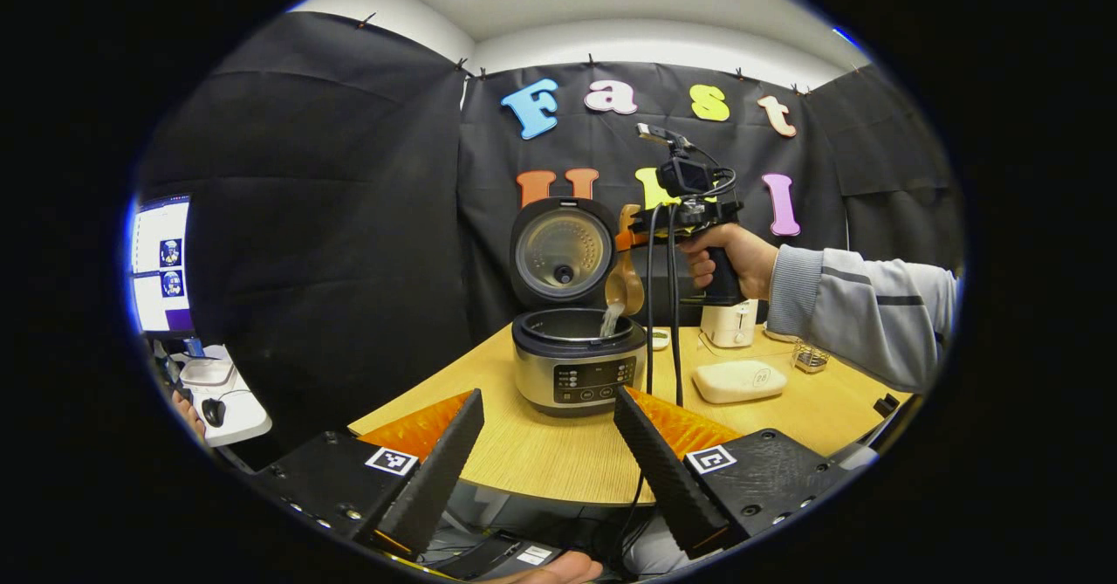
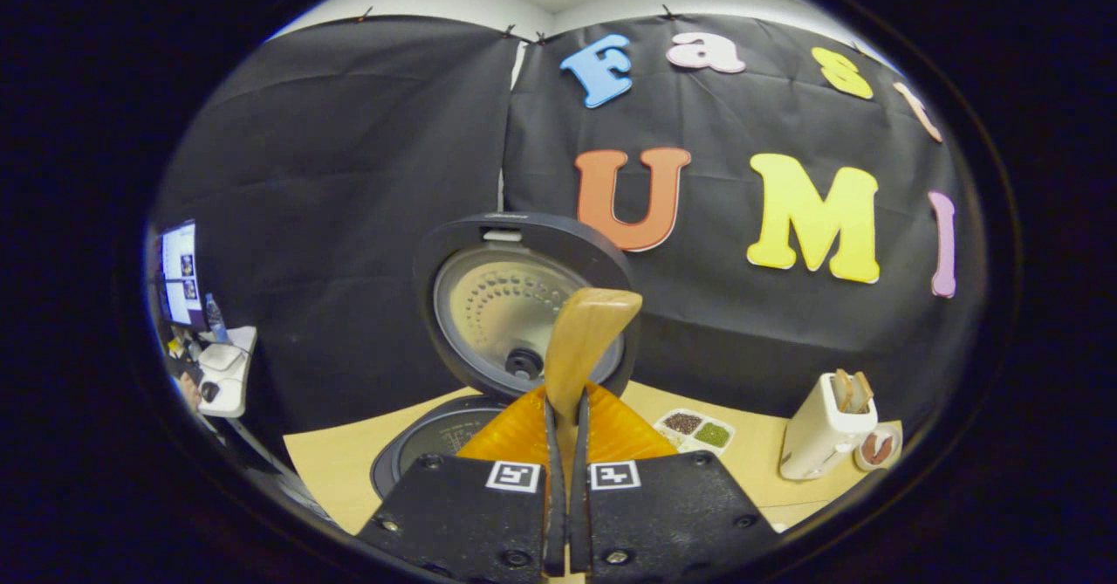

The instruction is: Close the left gripper, press the button to open the rice cooker; take a wooden spoon from the chopstick holder with the right hand, scoop a spoonful of rice and pour it into the rice cooker, then put the wooden spoon back into the chopstick holder.

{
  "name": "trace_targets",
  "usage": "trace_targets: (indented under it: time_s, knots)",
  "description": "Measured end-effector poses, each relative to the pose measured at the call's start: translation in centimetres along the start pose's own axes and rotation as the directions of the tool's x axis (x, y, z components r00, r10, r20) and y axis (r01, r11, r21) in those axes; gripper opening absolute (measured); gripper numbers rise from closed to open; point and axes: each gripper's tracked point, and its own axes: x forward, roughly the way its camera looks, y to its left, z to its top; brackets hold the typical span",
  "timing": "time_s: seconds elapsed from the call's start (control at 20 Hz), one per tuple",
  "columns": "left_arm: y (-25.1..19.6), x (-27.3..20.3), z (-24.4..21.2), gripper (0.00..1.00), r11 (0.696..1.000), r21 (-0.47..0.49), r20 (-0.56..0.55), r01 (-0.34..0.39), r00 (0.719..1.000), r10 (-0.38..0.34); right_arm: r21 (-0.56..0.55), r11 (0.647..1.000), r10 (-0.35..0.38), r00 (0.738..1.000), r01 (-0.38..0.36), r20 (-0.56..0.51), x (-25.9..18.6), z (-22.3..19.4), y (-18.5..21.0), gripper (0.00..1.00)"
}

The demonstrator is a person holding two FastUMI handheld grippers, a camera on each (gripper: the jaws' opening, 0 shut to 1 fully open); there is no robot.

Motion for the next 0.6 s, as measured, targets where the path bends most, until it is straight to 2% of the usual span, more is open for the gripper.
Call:
trace_targets:
  time_s: [0.25, 0.6]
  knots:
    - [-0.1, -0.1, 0.1, 0.96, 1.0, 0.01, -0.007, 0.007, 1.0, -0.007, -0.111, 0.994, -0.004, 1.0, 0.005, 0.014, -1.0, 0.3, 1.6, 0.07]
    - [-0.2, -0.1, 0.0, 0.96, 1.0, 0.003, -0.016, 0.013, 1.0, -0.013, -0.101, 0.994, -0.026, 0.999, 0.029, 0.037, -3.0, 0.9, -0.6, 0.08]
